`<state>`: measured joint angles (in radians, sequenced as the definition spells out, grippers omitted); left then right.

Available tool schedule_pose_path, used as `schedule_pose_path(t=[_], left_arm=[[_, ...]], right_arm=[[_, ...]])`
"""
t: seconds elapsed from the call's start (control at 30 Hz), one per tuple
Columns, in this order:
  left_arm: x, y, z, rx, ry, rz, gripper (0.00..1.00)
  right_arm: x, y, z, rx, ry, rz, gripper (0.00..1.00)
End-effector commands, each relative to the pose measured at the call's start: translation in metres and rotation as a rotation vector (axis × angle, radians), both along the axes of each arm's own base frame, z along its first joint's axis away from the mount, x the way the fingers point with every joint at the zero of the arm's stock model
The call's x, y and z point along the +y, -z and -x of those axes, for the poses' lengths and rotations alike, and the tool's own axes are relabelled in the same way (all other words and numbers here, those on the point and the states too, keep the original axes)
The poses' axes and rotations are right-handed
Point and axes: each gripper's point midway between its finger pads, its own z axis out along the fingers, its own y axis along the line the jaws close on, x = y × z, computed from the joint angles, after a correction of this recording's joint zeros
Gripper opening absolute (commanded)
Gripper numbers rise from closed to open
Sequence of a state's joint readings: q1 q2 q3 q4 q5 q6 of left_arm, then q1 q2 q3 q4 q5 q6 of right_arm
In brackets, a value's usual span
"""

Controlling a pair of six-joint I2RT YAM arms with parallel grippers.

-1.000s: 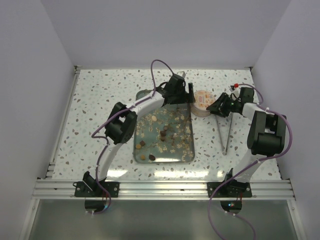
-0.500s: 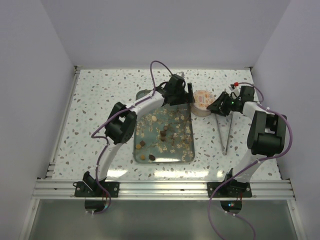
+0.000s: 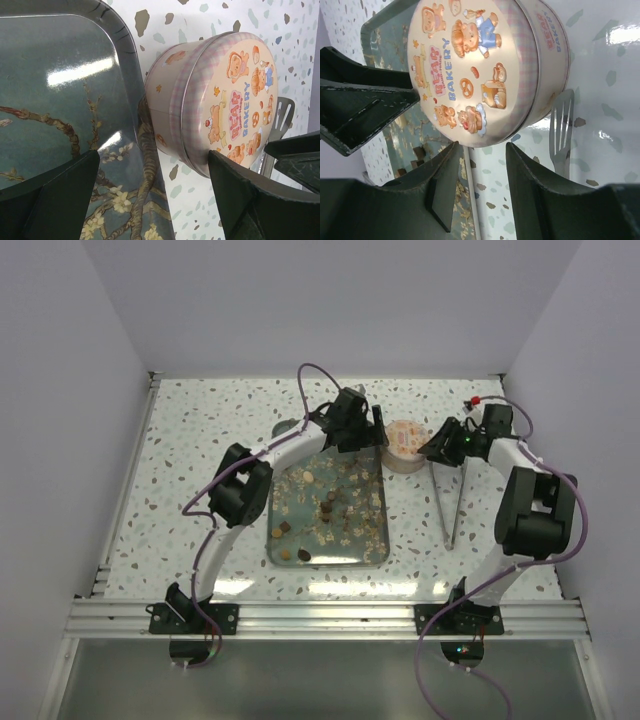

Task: Pack the chocolate

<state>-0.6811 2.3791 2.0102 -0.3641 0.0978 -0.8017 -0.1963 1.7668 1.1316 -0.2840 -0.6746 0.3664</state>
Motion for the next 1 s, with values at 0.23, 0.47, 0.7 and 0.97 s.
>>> schedule_pose_path(t=[0.23, 0.47, 0.7, 0.97], left_arm=[[0.017, 0.033, 0.006, 0.074, -0.022, -0.075, 0.95], [0.023, 0.034, 0.004, 0.076, -0.035, -0.086, 0.95], [0.026, 0.037, 0.005, 0.085, -0.042, -0.098, 0.95], [0.026, 0.038, 0.004, 0.084, -0.039, -0.094, 0.95]], right_arm=[[-0.017, -0.062, -0.009, -0.146, 0.013, 0.152, 0.46], [0.001, -0.079, -0.032, -0.200, -0.015, 0.130, 0.46], [0.034, -0.081, -0.059, -0.222, -0.065, 0.129, 0.46], [0.052, -0.045, -0.068, -0.163, -0.096, 0.157, 0.46]])
